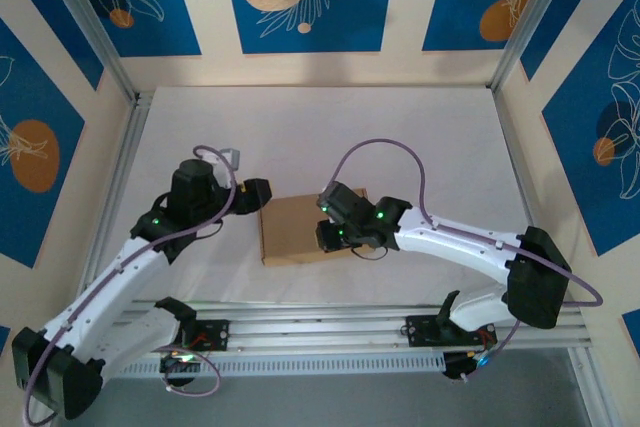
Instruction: Fold the paper box
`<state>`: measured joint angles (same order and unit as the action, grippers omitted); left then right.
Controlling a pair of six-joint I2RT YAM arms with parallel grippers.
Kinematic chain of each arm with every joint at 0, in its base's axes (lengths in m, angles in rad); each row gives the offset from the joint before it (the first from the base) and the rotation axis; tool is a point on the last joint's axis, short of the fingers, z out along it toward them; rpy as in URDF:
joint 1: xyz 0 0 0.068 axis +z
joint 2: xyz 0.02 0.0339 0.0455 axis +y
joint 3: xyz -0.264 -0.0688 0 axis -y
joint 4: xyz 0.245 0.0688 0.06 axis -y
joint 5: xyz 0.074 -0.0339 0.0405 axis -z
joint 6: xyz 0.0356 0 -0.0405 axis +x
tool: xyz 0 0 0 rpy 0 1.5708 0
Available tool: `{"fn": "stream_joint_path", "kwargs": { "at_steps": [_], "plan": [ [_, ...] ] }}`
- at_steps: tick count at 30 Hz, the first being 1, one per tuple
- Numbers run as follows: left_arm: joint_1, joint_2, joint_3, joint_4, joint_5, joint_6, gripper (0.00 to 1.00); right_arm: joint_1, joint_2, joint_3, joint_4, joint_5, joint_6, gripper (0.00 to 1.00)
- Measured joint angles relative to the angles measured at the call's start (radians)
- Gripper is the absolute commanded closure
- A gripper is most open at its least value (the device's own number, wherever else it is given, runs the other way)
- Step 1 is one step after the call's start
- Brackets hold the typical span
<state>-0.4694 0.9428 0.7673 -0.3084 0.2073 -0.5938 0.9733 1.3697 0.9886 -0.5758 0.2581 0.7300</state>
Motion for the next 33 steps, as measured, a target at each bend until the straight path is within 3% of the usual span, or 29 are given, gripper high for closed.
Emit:
{"fn": "stream_joint_path", "kwargs": {
  "at_steps": [3, 8, 12, 17, 22, 33],
  "plan": [
    [0.001, 0.06, -0.055, -0.013, -0.027, -0.011, 0.3, -0.082, -0.016, -0.004, -0.013, -0.024, -0.014, 0.52],
    [0.001, 0.104, -0.149, -0.015, -0.072, -0.037, 0.31, -0.348, -0.045, -0.026, -0.02, -0.076, -0.078, 0.37],
    [0.001, 0.109, -0.192, -0.008, -0.13, -0.045, 0.33, -0.467, 0.007, -0.027, -0.021, -0.094, -0.13, 0.31],
    [0.001, 0.196, -0.226, 0.056, -0.123, -0.056, 0.39, -0.501, 0.127, -0.027, -0.009, -0.152, -0.165, 0.32],
    [0.0, 0.322, -0.21, 0.172, -0.043, -0.064, 0.46, -0.523, 0.2, -0.048, 0.047, -0.243, -0.17, 0.41],
    [-0.006, 0.535, -0.091, 0.325, 0.004, -0.084, 0.49, -0.587, 0.113, -0.151, 0.135, -0.233, -0.119, 0.45]
  ]
}}
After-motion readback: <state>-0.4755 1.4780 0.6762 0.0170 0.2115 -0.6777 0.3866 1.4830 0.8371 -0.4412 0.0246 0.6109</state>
